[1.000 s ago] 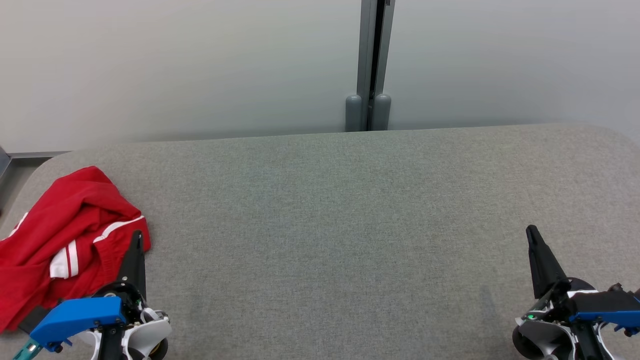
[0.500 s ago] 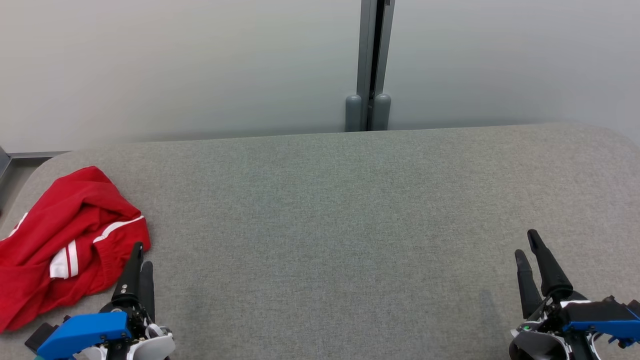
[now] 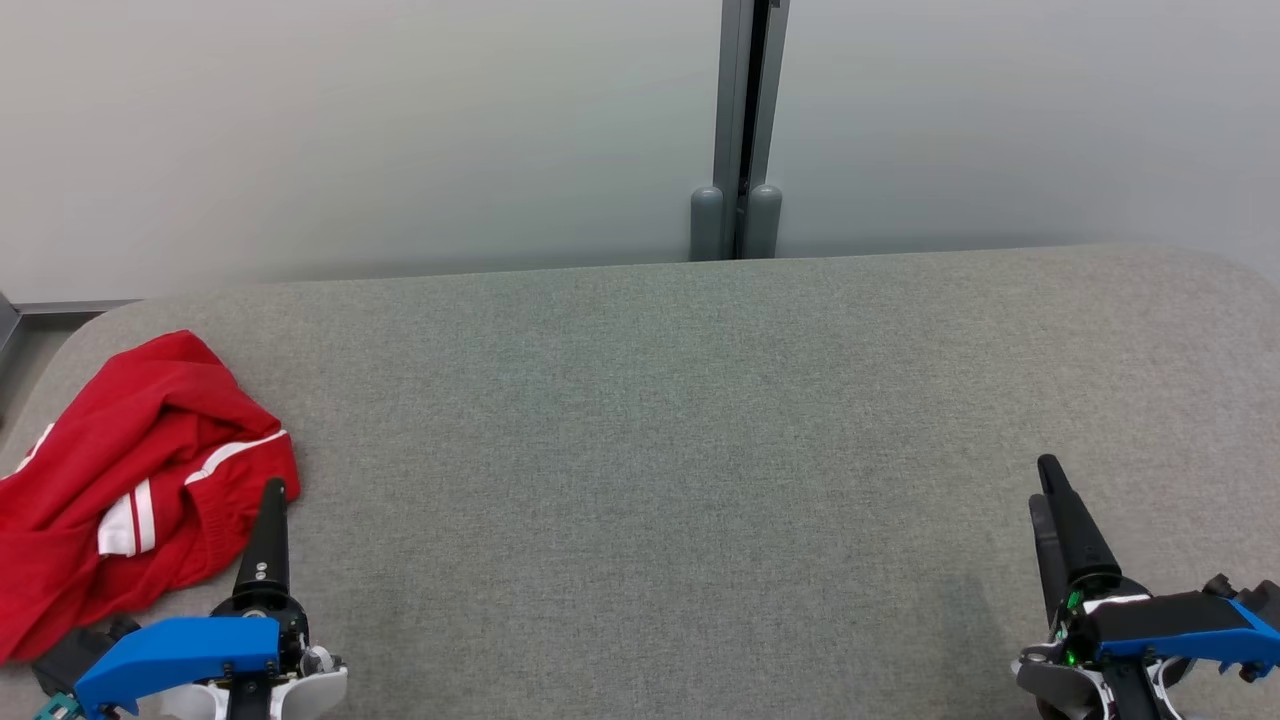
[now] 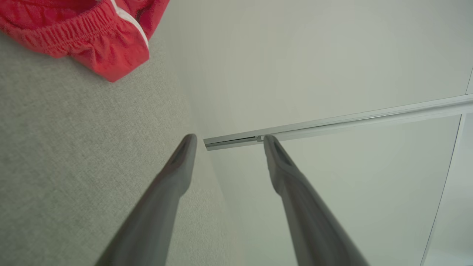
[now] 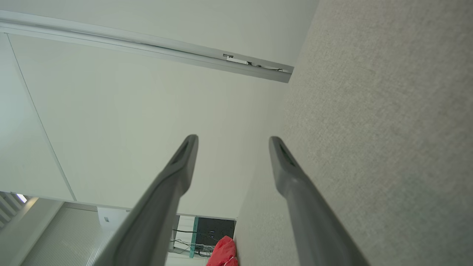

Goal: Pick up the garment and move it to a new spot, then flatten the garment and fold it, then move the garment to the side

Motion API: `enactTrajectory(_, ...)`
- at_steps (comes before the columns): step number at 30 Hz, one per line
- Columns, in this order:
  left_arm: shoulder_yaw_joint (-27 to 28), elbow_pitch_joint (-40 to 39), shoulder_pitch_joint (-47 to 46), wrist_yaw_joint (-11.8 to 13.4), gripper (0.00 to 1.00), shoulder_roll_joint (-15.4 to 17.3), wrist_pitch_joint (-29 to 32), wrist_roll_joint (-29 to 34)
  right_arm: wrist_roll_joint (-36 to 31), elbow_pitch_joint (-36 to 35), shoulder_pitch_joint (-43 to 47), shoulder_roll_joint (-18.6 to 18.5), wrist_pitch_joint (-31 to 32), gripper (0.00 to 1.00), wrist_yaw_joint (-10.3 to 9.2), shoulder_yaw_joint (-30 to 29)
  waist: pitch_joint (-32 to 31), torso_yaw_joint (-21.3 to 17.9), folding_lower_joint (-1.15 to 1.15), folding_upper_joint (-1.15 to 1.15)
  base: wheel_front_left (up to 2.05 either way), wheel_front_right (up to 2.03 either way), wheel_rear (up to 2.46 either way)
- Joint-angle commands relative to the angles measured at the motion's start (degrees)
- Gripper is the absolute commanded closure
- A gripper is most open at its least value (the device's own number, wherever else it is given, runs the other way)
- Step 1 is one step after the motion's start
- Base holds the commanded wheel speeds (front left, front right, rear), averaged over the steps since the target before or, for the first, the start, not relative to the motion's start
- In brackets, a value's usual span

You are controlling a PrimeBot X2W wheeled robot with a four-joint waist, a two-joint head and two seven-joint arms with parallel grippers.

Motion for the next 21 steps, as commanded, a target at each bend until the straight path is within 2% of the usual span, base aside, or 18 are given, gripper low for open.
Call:
enactTrajectory(1,-0.57,-0.85,-1.65,-0.13,0.00,0.91,-0.80,3.16,-3.30,-0.96,-1.67,-0.47,-0.82,0.00,0.08,0.28,0.03,0.04,0.00,0.00,0.00,0.00,0.00)
enactTrajectory(21,-3.14,0.77,-1.45,-0.25,0.00,2.67,-5.33,26.13,-28.09,0.76,-2.46,-0.17,-5.35,0.00,0.09,1.55,0.27,0.29,0.00,0.00,0.00,0.00,0.00)
